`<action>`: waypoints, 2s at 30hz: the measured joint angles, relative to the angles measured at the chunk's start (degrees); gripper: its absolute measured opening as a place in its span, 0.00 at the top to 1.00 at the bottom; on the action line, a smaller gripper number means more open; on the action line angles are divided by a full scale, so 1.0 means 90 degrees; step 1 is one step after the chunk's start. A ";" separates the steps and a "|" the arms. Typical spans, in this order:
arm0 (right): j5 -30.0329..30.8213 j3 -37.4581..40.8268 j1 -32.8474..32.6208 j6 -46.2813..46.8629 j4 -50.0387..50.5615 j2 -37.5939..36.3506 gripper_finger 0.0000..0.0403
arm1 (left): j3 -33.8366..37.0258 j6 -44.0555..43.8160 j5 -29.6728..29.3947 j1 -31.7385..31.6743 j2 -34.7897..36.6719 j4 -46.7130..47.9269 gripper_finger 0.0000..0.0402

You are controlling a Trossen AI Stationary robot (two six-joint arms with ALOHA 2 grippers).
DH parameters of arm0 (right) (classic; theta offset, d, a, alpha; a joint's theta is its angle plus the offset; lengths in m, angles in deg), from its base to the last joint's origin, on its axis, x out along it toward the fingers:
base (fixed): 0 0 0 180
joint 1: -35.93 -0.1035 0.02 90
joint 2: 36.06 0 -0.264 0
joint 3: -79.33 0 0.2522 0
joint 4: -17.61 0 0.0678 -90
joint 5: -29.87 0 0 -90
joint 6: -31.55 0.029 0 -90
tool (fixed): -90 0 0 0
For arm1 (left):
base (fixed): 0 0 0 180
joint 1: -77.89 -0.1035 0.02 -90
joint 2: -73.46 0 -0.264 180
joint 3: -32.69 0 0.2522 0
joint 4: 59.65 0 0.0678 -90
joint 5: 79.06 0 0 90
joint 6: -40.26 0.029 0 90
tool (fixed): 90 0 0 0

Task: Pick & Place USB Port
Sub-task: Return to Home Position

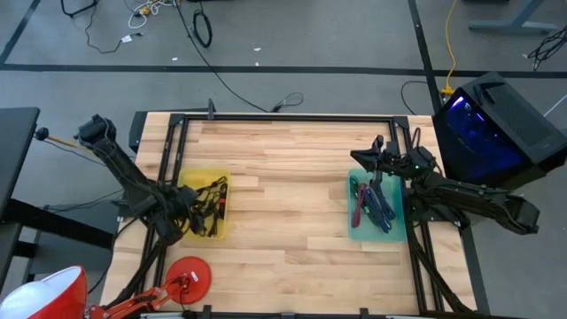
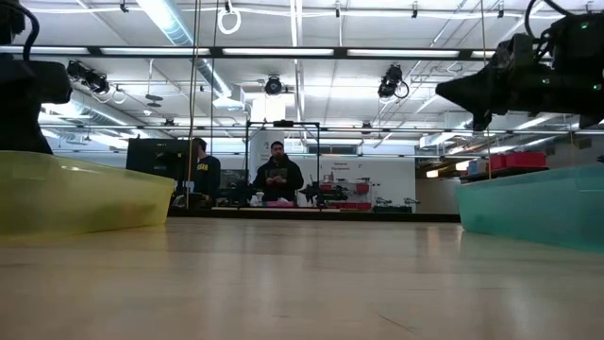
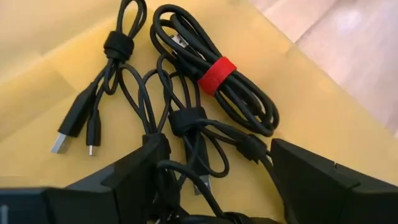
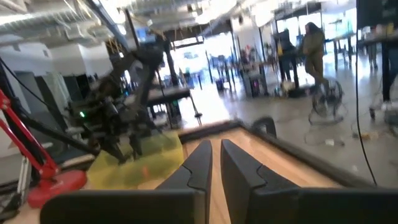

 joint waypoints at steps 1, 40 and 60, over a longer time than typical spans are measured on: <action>0.0000 -0.0002 -0.0002 0.0000 -0.0012 -0.0091 0.91 | 0.0029 0.0000 0.0005 -0.0033 0.0120 0.0001 0.25; -0.0050 -0.0002 -0.0500 0.0000 0.0177 -0.3251 0.91 | 0.1022 -0.0003 0.0393 -0.3574 0.4870 -0.0984 0.25; -0.0050 -0.0002 -0.0500 0.0000 0.0177 -0.3248 0.91 | 0.0915 0.3937 0.2472 -0.4808 0.5595 -0.2546 0.25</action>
